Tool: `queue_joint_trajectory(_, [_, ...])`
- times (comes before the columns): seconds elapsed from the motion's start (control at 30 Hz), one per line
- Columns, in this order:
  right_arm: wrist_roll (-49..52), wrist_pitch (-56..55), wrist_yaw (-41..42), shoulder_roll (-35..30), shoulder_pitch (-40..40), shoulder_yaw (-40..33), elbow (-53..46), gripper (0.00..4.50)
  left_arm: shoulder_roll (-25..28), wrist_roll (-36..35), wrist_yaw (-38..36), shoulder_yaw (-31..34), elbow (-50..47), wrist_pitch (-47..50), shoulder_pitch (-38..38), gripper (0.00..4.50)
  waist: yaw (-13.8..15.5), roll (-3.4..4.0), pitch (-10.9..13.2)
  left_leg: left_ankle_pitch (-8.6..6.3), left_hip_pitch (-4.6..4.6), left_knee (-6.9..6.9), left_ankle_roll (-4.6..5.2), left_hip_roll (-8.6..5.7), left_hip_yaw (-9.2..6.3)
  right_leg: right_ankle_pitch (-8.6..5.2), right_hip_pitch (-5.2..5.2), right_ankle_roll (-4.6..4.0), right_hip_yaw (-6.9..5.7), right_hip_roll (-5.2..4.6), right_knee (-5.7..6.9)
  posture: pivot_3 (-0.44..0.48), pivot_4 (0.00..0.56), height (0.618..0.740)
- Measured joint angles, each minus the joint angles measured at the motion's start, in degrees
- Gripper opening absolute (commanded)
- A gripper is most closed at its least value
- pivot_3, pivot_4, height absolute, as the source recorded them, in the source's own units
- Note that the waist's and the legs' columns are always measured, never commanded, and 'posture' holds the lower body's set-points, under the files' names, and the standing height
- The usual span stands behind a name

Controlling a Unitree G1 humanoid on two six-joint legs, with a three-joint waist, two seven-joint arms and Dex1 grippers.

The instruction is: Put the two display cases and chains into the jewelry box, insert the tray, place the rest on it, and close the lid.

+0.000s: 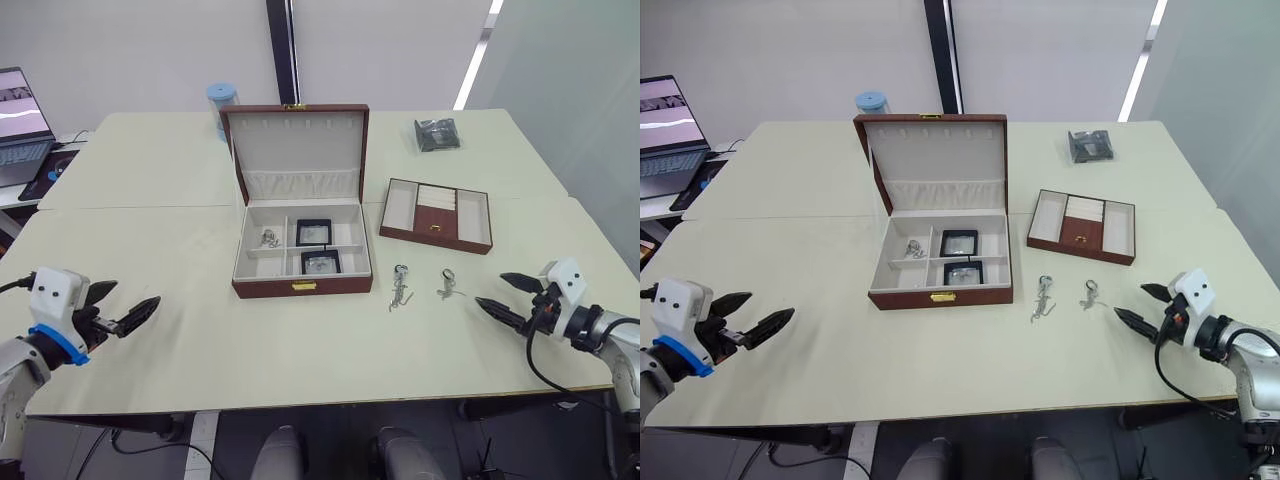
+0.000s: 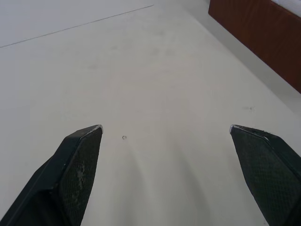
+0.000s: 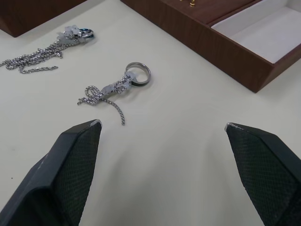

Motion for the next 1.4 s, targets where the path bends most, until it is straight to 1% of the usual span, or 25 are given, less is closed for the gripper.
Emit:
queue_joint_trajectory(0.53, [0.03, -3.0, 0.34, -1.12, -2.55, 0.71, 3.36, 4.46, -0.13, -0.05, 0.61, 1.07, -3.06, 0.01, 1.98, 4.5, 0.03, 0.0, 0.0, 0.0, 0.0, 0.0, 0.0, 0.0, 0.0, 0.0, 0.02, 0.0, -0.01, 0.0, 0.0, 0.0, 0.15, 0.74])
queue_joint_trajectory(0.7, [0.02, -3.41, 1.72, -1.25, -2.82, 0.93, 4.44, 4.46, -0.68, 0.15, 1.16, 1.4, -4.01, -0.59, 2.37, 4.5, 0.02, 0.0, 0.0, 0.0, 0.01, 0.01, 0.0, -0.01, 0.01, 0.0, 0.03, 0.0, 0.01, -0.01, 0.0, 0.0, 0.15, 0.74])
queue_joint_trajectory(0.87, [0.06, -2.44, 3.94, -2.94, -4.39, 3.08, 3.19, 4.46, -1.26, 1.04, -0.7, 0.92, -7.32, -2.87, 4.45, 4.5, -0.03, 0.01, 0.0, 0.0, 0.04, 0.0, 0.0, 0.0, 0.03, 0.0, 0.03, 0.0, 0.02, 0.0, 0.01, 0.0, 0.15, 0.74])
queue_joint_trajectory(1.0, [0.38, 0.52, 7.52, -5.47, -8.9, 5.76, 1.14, 4.46, -3.18, 1.01, -1.21, -2.44, -13.29, -2.8, 4.62, 4.5, 0.05, 0.02, 0.01, 0.0, 0.05, 0.03, 0.0, -0.04, 0.03, 0.0, 0.08, 0.0, 0.03, -0.04, 0.01, 0.0, 0.15, 0.74])
queue_joint_trajectory(1.1, [1.25, 3.61, 10.72, -7.6, -12.64, 7.81, -0.5, 4.46, -4.99, 0.94, -1.31, -7.24, -19.42, -2.53, 4.63, 4.5, 0.1, 0.0, 0.0, 0.0, 0.03, 0.02, 0.0, -0.05, -0.02, 0.0, 0.09, 0.0, 0.0, -0.05, -0.01, 0.0, 0.15, 0.74])
queue_joint_trajectory(1.2, [1.05, 6.69, 14.02, -9.2, -17.43, 11.58, -0.43, 4.46, -6.42, 1.03, -1.51, -12.72, -23.84, -2.11, 3.87, 4.5, 0.08, 0.04, 0.02, 0.0, 0.05, 0.02, 0.0, -0.05, -0.01, 0.0, 0.09, 0.0, 0.01, -0.03, 0.0, 0.0, 0.15, 0.74])
queue_joint_trajectory(1.3, [-0.1, 7.29, 16.26, -9.24, -23.24, 14.59, 2.23, 4.46, -6.82, 1.57, -2.71, -17.97, -25.63, -2.19, 1.97, 4.5, 0.0, 0.04, 0.02, 0.0, 0.06, 0.04, 0.0, -0.03, -0.01, 0.0, 0.09, 0.0, 0.02, 0.02, 0.01, 0.0, 0.15, 0.74])
queue_joint_trajectory(1.4, [-2.38, 6.84, 18.22, -9.41, -28.64, 17.53, 6.88, 4.46, -7.49, 2.13, -3.91, -20.76, -25.55, -3.27, -0.14, 4.5, 0.08, 0.05, 0.03, 0.0, 0.04, 0.05, 0.0, -0.05, 0.01, 0.0, 0.08, 0.0, 0.03, 0.02, 0.0, 0.0, 0.15, 0.74])
